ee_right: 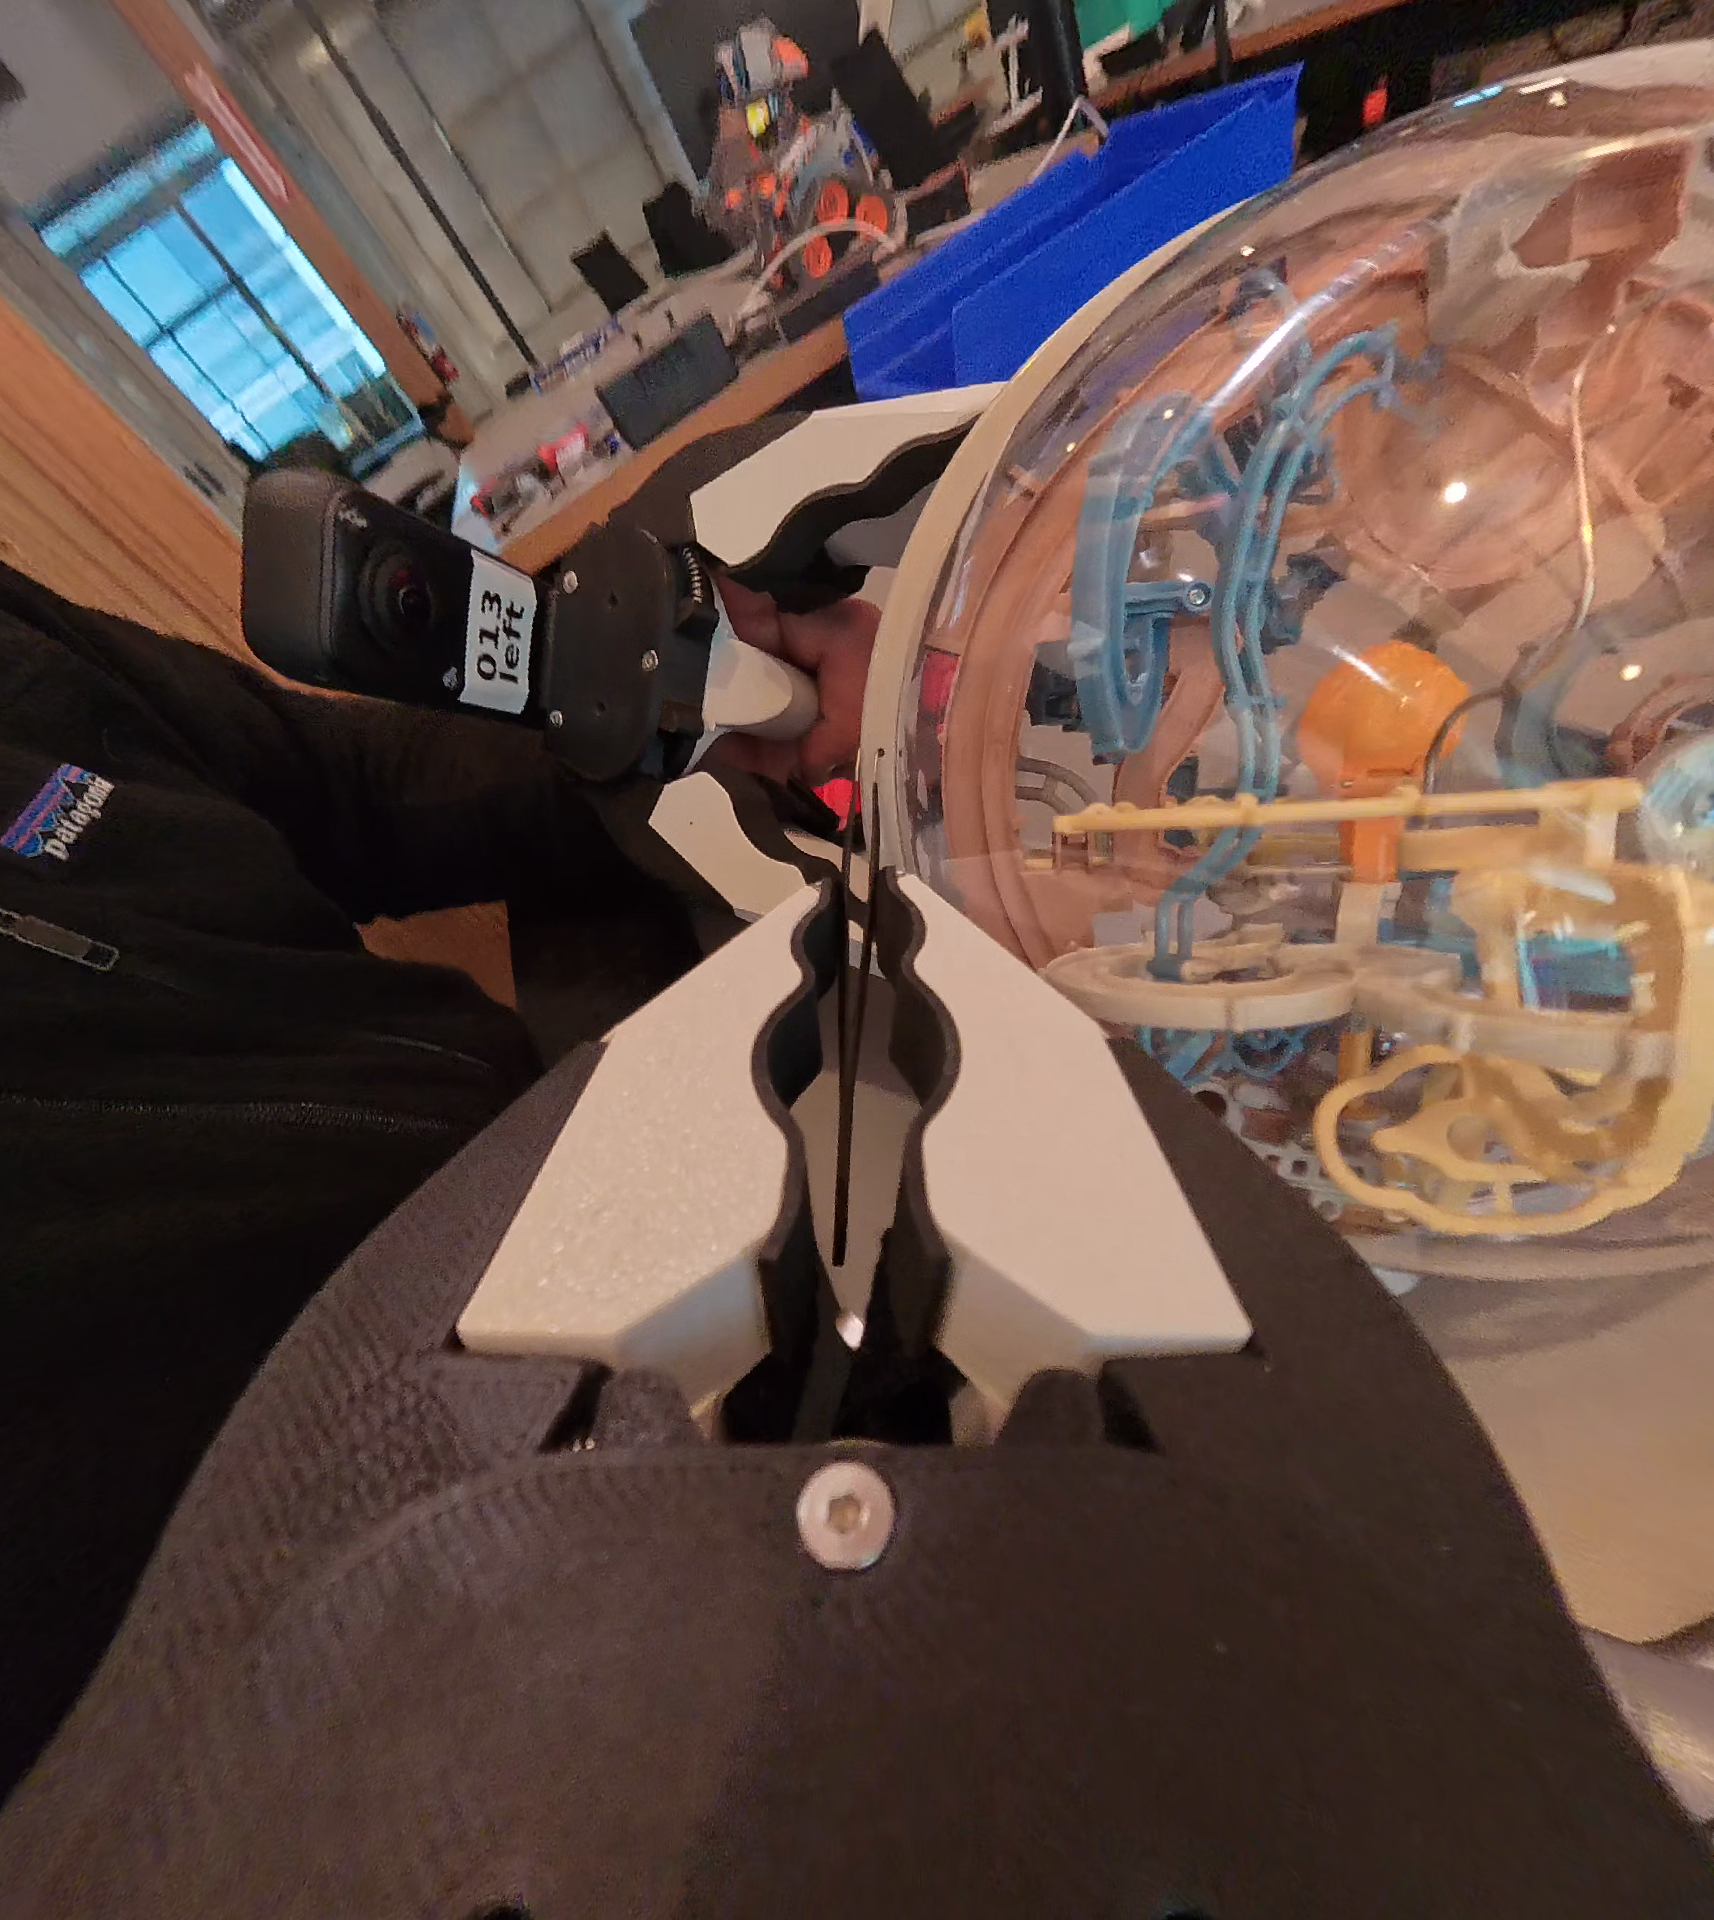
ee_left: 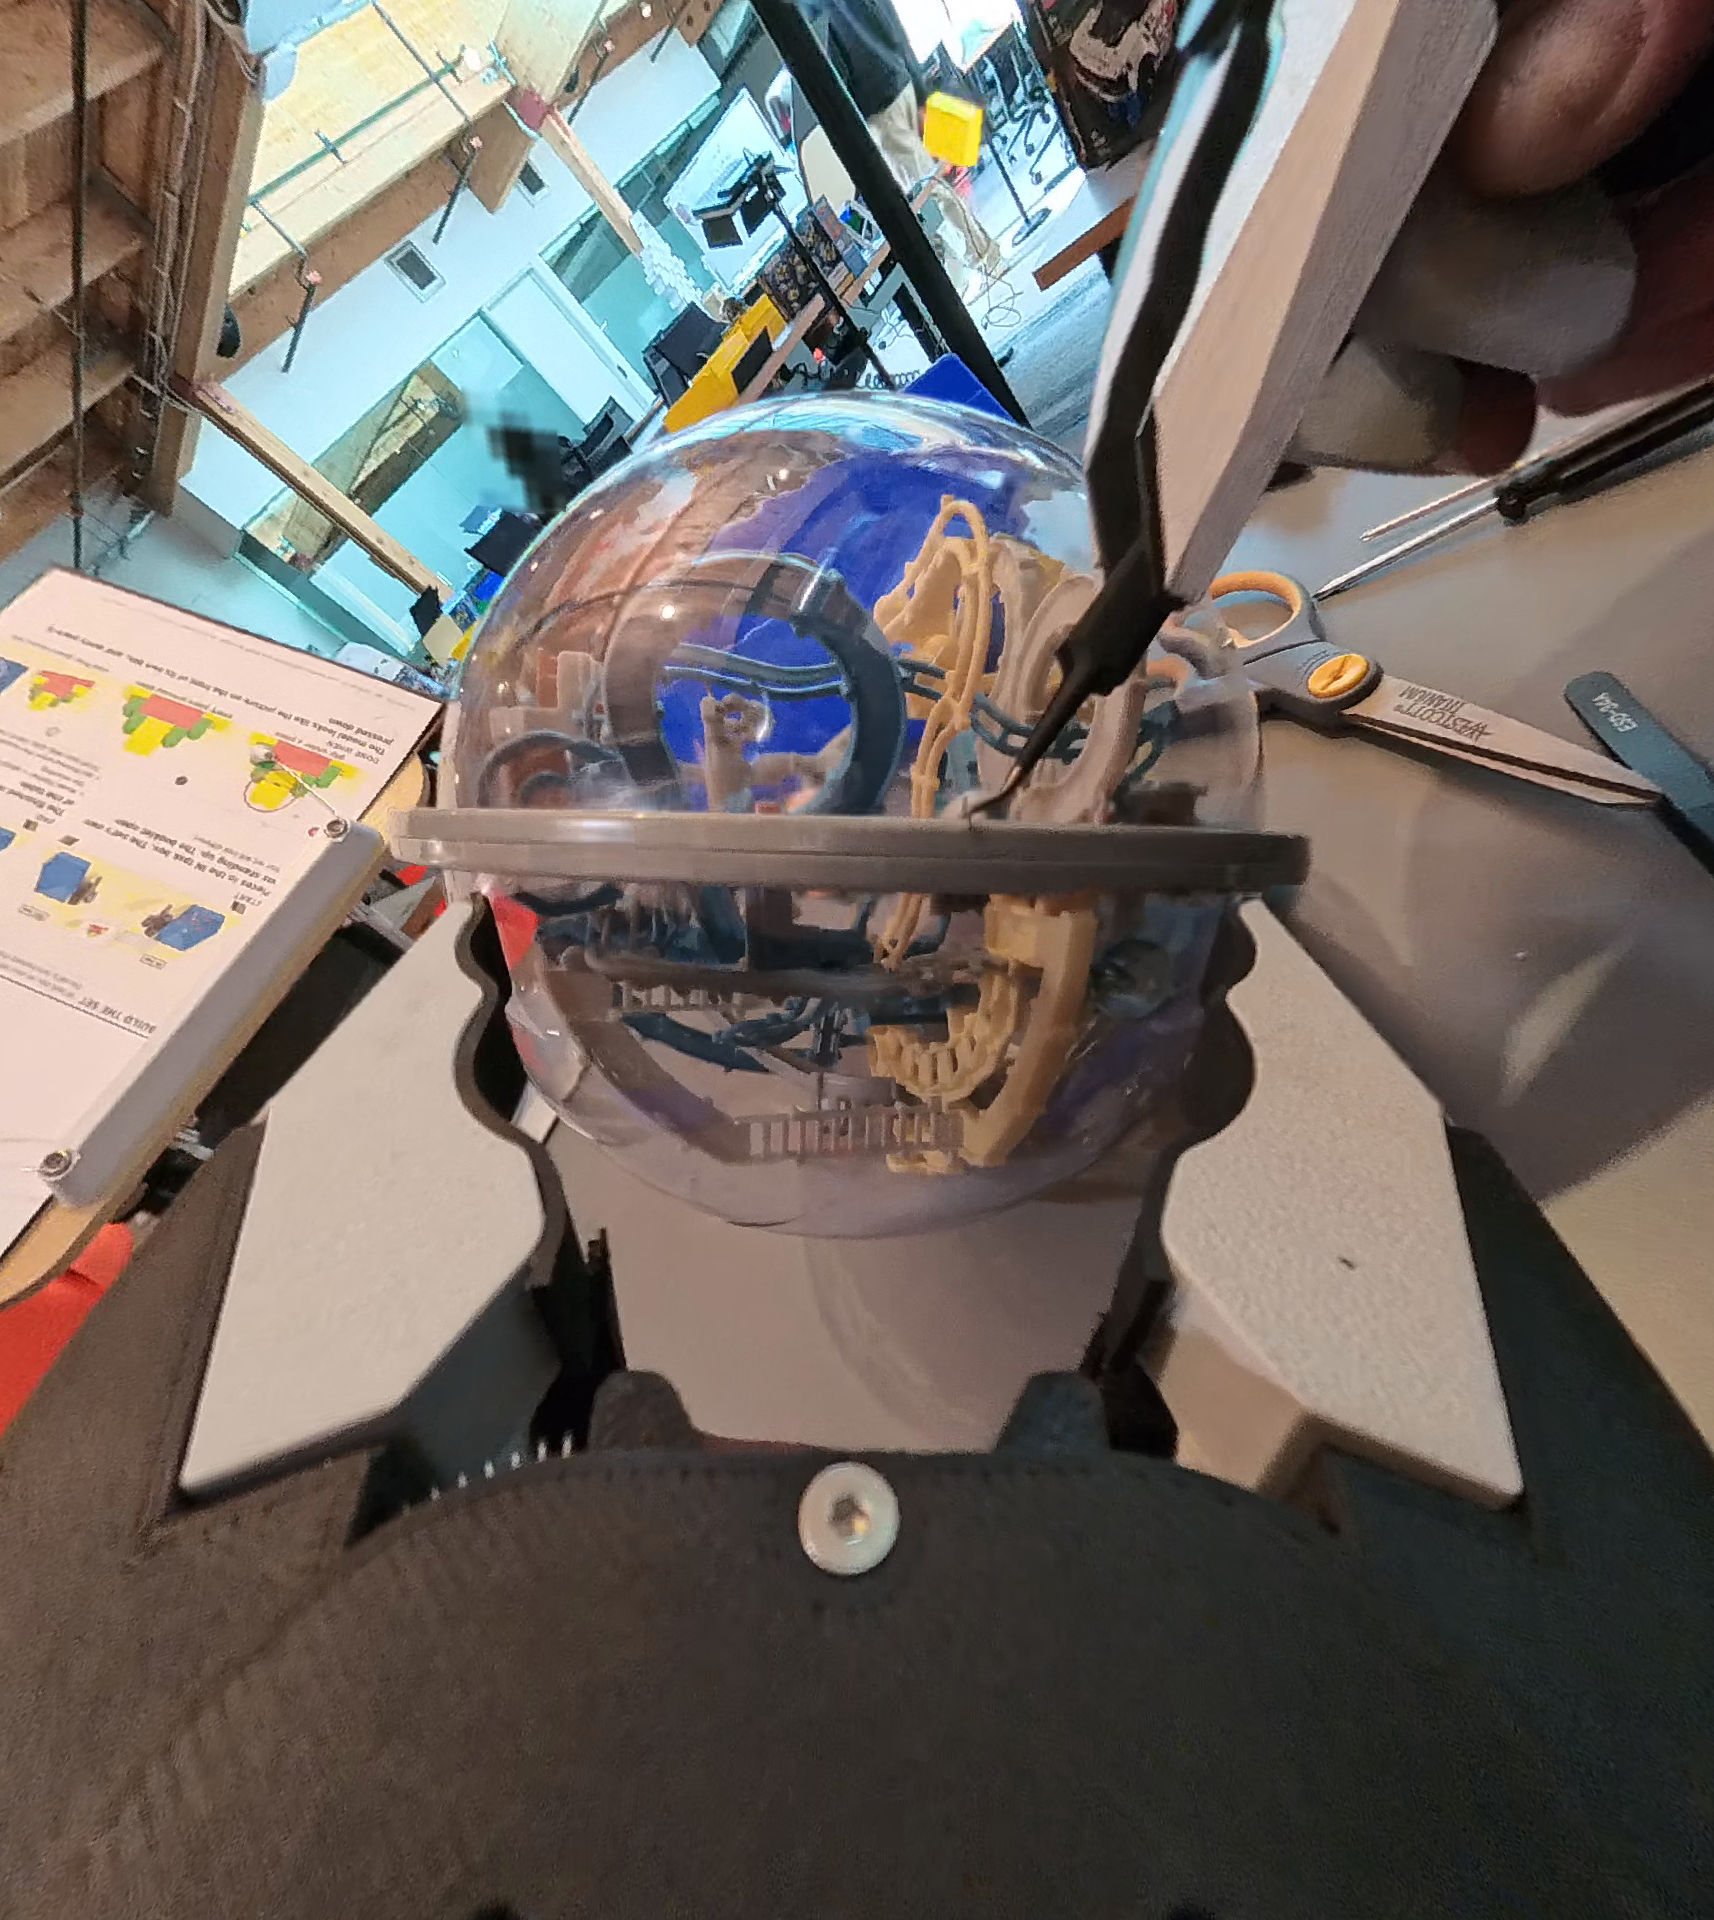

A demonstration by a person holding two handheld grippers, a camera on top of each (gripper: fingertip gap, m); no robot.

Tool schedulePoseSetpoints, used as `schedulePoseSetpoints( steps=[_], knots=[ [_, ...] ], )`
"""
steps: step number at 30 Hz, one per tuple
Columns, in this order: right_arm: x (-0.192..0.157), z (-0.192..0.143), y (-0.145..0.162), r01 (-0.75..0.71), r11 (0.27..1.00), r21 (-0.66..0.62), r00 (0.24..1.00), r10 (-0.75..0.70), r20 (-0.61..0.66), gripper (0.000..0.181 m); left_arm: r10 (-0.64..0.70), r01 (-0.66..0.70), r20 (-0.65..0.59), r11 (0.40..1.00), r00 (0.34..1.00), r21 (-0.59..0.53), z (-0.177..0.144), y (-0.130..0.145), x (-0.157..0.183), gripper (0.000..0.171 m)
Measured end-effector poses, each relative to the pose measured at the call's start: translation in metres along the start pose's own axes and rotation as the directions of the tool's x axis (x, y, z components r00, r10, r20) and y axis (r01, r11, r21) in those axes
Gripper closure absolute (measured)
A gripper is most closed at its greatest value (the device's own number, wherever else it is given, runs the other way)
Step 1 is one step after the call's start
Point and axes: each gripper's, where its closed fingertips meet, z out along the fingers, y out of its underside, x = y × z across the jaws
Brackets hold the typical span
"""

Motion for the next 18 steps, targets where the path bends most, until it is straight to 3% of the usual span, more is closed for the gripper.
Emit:
schedulePoseSetpoints(
  steps=[5, 11, 15, 18],
  knots=[
    [0.000, -0.006, -0.008, 0.120, 0.964, -0.239, 0.993, -0.119, 0.020, 0.178, 0.011, -0.010, -0.018, 1.000, 1.000, 0.012, 0.002, -0.005, 0.004, 0.044],
    [0.005, -0.005, -0.019, 0.319, 0.786, -0.530, 0.945, -0.308, 0.112, 0.177, 0.033, -0.033, -0.033, 0.999, 0.999, 0.012, 0.006, -0.005, 0.004, 0.048],
    [0.007, 0.000, -0.023, 0.415, 0.656, -0.630, 0.901, -0.391, 0.187, 0.177, 0.032, -0.032, -0.034, 0.999, 0.999, 0.013, 0.009, -0.002, 0.005, 0.048],
    [0.006, 0.004, -0.025, 0.459, 0.606, -0.650, 0.883, -0.389, 0.261, 0.177, 0.033, -0.032, -0.046, 0.999, 0.998, 0.023, 0.011, -0.002, 0.009, 0.048]
  ],
)
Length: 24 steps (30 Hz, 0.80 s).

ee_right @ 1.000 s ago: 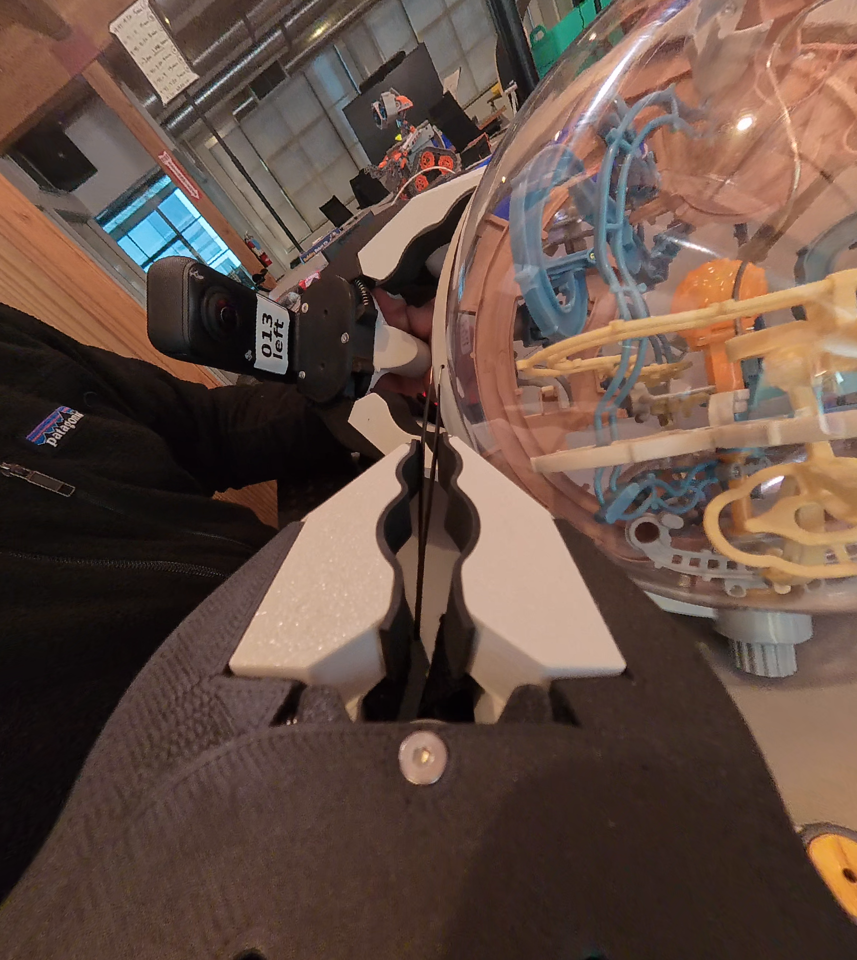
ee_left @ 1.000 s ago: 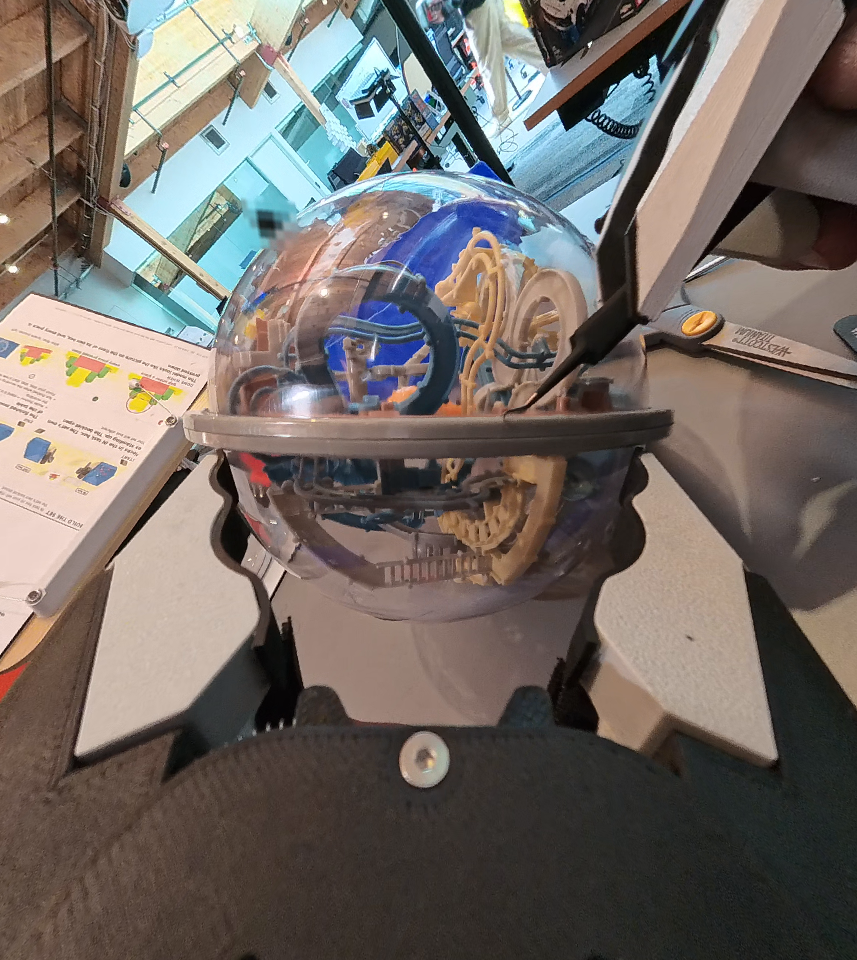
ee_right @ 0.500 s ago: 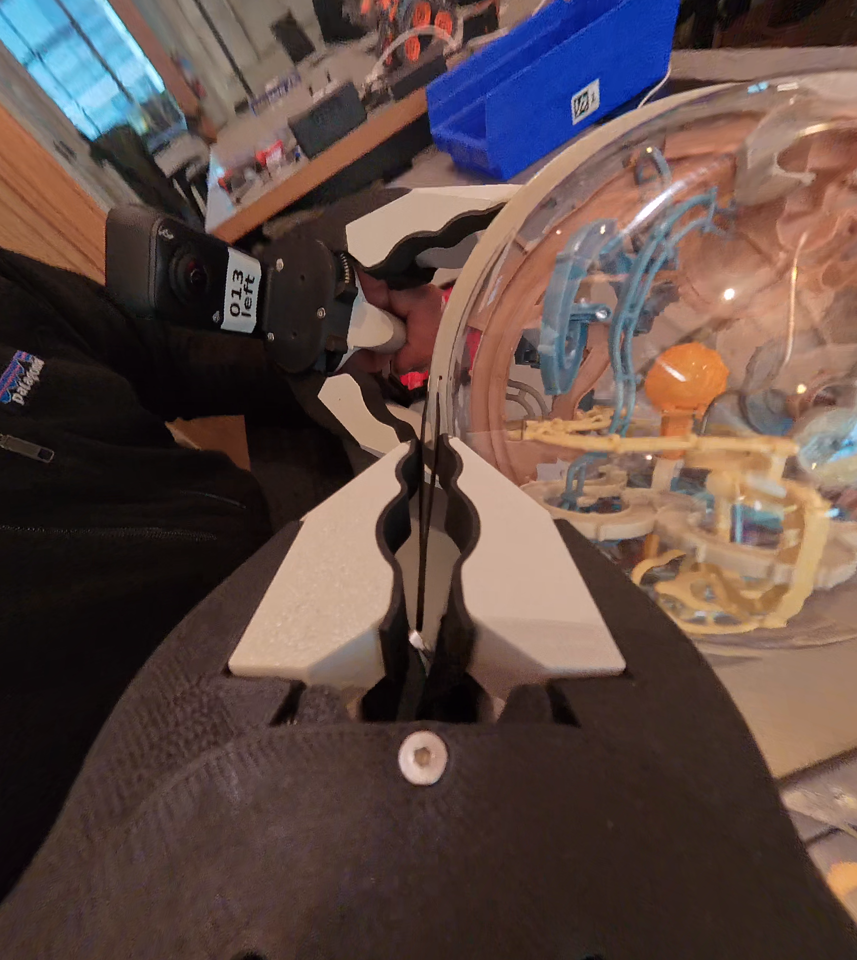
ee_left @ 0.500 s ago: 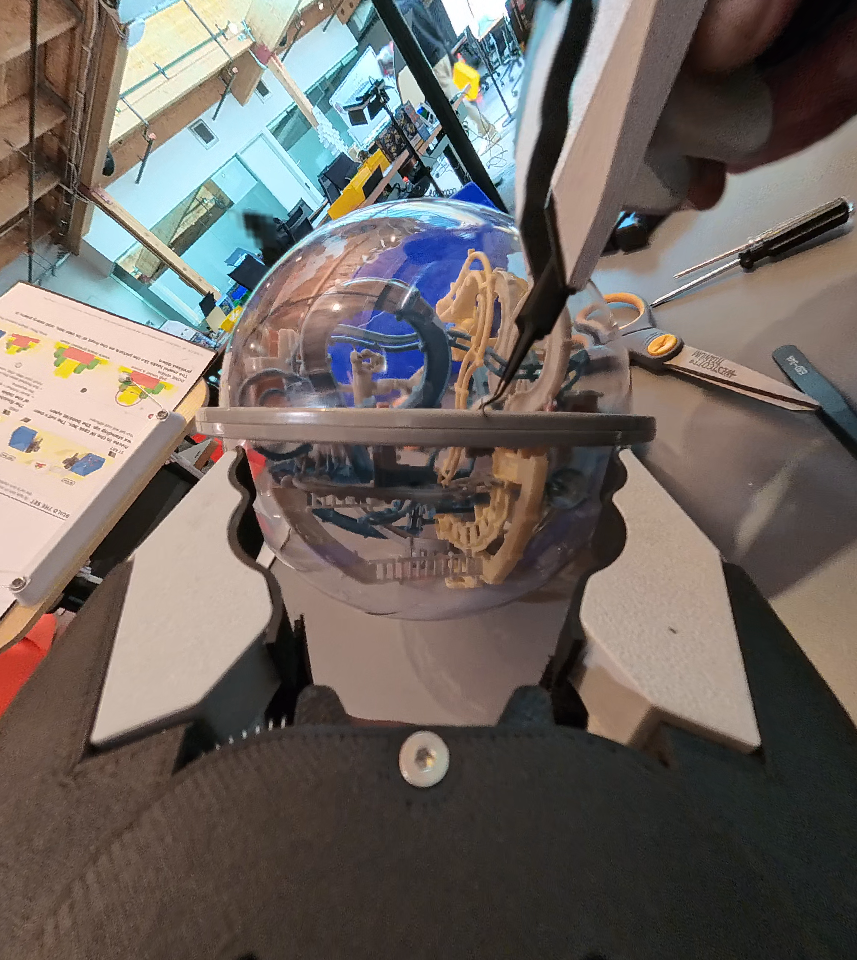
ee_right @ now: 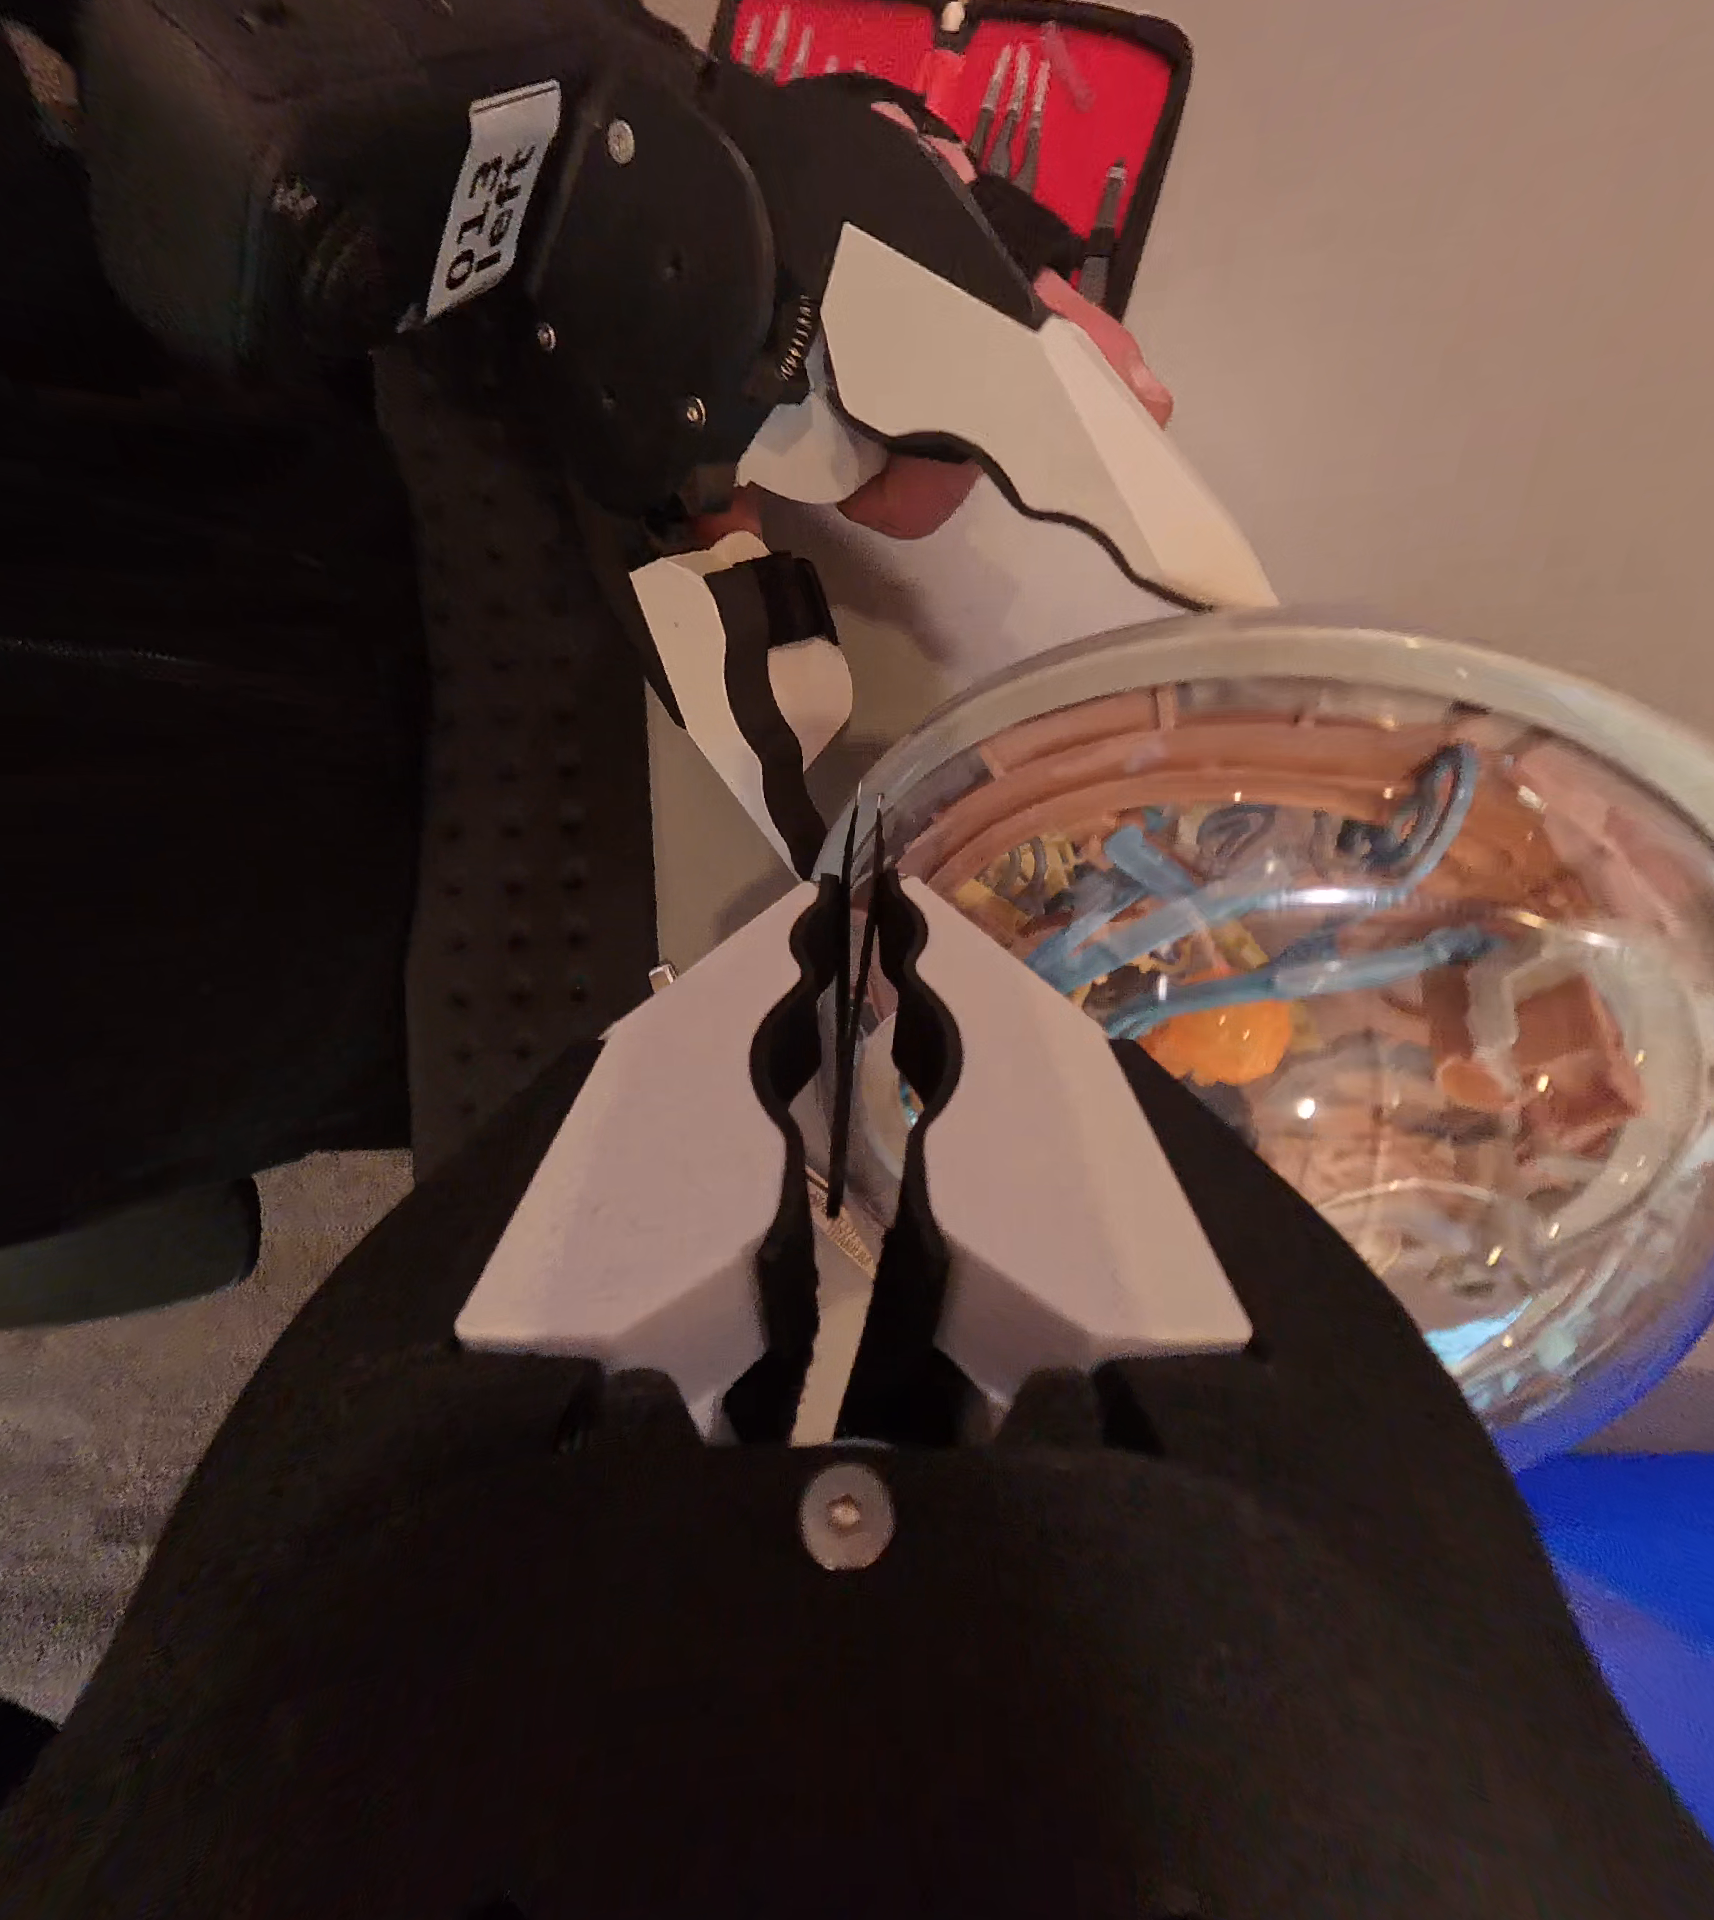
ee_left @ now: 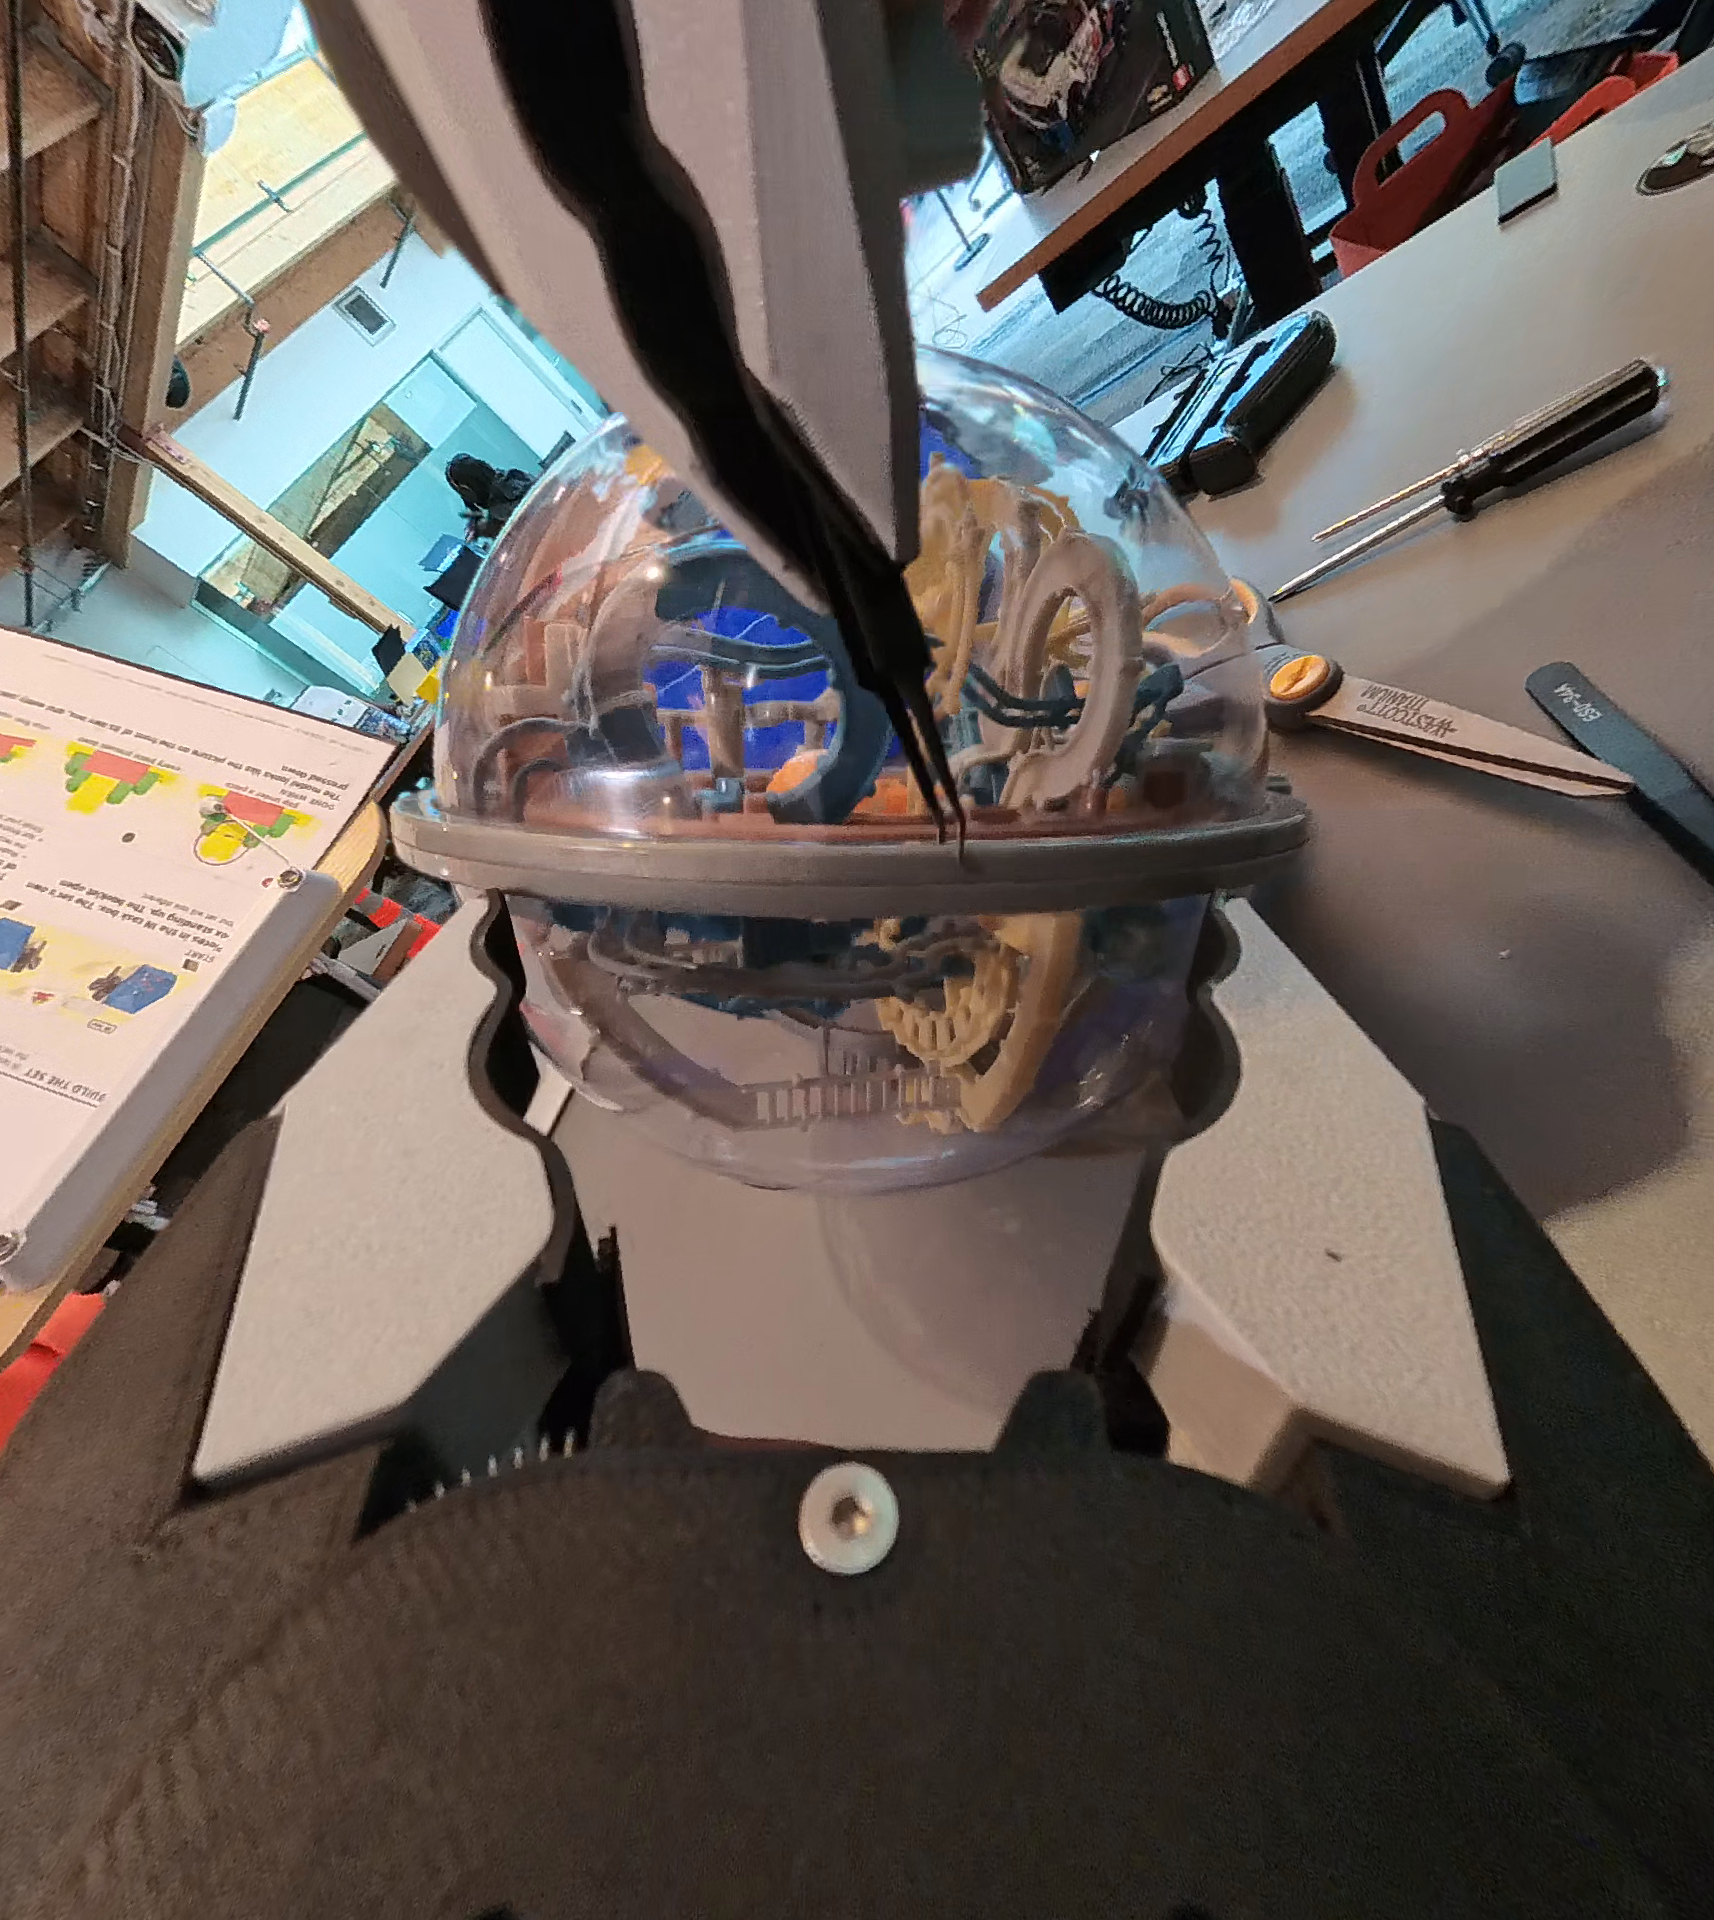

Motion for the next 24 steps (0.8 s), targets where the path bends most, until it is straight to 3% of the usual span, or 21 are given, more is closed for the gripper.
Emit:
schedulePoseSetpoints(
  steps=[4, 13, 20, 24],
  knots=[
    [0.0026, -0.0007, -0.0047, 0.055, 0.998, -0.014, 0.994, -0.053, 0.091, 0.177, -0.026, 0.026, -0.008, 1.000, 1.000, 0.010, 0.0017, -0.0013, 0.0008, 0.048],
    [0.0052, 0.0052, -0.0044, 0.135, 0.987, -0.083, 0.990, -0.132, 0.041, 0.177, -0.022, 0.022, 0.000, 1.000, 1.000, -0.005, 0.0065, 0.0041, 0.0018, 0.048],
    [0.0063, 0.0075, -0.0025, 0.114, 0.987, -0.116, 0.993, -0.111, 0.037, 0.177, -0.032, 0.032, 0.009, 0.999, 0.999, -0.015, 0.0096, 0.0057, 0.0024, 0.047],
    [0.0078, 0.0063, -0.0040, 0.057, 0.987, -0.151, 0.993, -0.040, 0.115, 0.177, -0.045, 0.045, -0.002, 0.999, 0.999, 0.002, 0.0091, 0.0014, 0.0033, 0.049]
  ],
)
